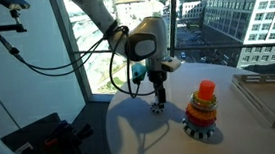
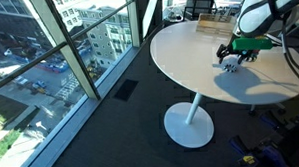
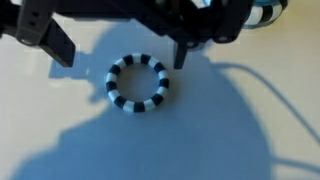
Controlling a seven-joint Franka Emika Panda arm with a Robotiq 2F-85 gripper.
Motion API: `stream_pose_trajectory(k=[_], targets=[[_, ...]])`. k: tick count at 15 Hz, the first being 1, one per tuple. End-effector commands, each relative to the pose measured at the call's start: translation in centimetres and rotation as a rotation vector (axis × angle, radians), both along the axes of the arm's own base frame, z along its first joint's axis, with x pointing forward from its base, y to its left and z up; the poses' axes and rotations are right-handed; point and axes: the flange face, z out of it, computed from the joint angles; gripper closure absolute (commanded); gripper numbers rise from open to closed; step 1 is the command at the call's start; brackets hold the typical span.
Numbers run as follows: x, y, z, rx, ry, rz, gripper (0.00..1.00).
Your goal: Put the striped ring around the orange rod
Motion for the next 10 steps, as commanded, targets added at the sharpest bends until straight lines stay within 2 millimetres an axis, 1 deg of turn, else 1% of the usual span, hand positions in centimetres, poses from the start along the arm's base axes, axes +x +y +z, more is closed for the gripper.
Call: stream_pose_trajectory(k=[1,10], targets=[[0.55,0.07,-0.5,0.018,-0.019,-0.022,0.0],[-0.07,-0.06,-1.05,0.044,-0.015,-0.048,0.0]])
